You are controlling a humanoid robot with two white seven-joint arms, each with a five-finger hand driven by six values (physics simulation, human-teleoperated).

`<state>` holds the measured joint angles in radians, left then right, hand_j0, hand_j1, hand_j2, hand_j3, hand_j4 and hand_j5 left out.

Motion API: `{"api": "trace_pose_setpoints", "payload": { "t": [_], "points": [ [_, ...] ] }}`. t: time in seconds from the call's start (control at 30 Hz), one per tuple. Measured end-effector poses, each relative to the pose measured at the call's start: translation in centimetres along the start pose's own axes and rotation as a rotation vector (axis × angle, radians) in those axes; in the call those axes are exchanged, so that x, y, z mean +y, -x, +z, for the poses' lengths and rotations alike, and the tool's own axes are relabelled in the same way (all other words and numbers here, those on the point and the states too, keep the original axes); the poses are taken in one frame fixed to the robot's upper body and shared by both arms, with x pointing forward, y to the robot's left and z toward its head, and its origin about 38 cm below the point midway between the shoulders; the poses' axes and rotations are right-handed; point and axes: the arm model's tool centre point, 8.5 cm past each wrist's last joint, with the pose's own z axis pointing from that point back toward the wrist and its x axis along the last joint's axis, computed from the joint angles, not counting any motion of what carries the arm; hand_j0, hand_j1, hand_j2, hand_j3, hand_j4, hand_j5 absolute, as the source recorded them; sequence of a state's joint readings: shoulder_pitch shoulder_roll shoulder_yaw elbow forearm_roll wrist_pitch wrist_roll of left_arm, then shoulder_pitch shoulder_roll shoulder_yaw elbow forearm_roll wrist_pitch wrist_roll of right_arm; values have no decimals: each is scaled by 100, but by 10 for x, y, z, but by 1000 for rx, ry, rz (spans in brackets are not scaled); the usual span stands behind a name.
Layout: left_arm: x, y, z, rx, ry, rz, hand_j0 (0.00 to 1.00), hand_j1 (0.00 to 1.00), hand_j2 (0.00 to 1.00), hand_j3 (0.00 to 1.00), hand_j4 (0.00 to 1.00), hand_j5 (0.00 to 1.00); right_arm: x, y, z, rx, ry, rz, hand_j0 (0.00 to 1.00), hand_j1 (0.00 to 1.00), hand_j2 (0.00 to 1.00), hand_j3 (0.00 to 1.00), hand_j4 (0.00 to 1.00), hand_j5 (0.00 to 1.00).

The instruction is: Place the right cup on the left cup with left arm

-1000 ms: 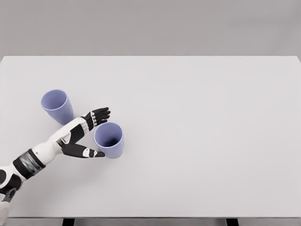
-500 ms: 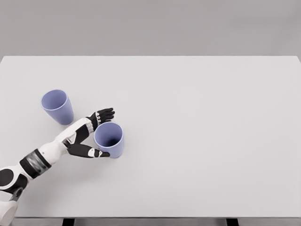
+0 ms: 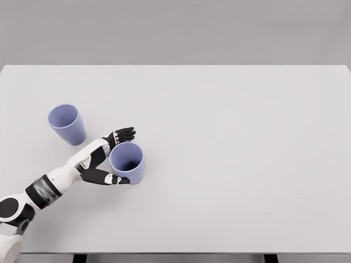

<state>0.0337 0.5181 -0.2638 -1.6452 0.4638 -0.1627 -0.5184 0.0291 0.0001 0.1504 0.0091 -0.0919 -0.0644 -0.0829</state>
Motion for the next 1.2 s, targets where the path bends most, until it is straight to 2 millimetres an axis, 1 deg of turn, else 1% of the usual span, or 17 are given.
{"api": "trace_pose_setpoints", "payload": {
  "t": [0.17,0.23,0.37,0.43,0.5,0.57,0.6,0.63,0.73,0.9,1.07,1.1,1.2],
  "points": [
    [-1,1,0,1,1,0,100,100,100,100,100,100,0,0,0,0,0,0,100,100,100,100,100,100],
    [-2,1,0,2,2,1,97,97,97,97,97,97,0,0,0,0,0,0,100,100,100,100,100,100],
    [-2,2,0,3,4,1,97,97,97,97,97,97,0,0,0,0,0,0,100,100,100,100,100,100],
    [-2,2,0,3,4,2,91,91,91,91,91,91,0,0,0,0,0,0,100,100,100,100,100,100],
    [-2,2,0,3,4,2,91,91,91,91,91,91,0,0,0,0,0,0,100,100,100,100,100,100],
    [-2,2,0,4,4,2,84,84,84,84,84,84,0,0,0,0,0,0,100,100,100,100,100,100],
    [-2,2,0,4,4,2,79,79,79,79,79,79,0,0,0,0,0,0,100,100,100,100,100,100],
    [-2,2,0,4,4,2,79,79,79,79,79,79,0,0,0,0,0,0,100,100,100,100,100,100],
    [-3,2,0,5,4,3,73,73,73,73,73,73,0,0,0,0,0,0,100,100,100,100,100,100],
    [-3,2,0,3,4,2,67,67,67,67,67,67,0,0,0,0,0,0,100,100,100,100,100,100],
    [-2,0,0,-2,4,1,67,67,67,67,67,67,0,0,0,0,0,0,100,100,100,100,100,100],
    [-2,-1,0,-3,5,1,64,64,64,64,64,64,0,0,0,0,0,0,100,100,100,100,100,100],
    [-1,-6,-1,-13,7,-6,64,64,64,64,64,64,0,0,0,0,0,0,100,100,100,100,100,100]
  ]
}}
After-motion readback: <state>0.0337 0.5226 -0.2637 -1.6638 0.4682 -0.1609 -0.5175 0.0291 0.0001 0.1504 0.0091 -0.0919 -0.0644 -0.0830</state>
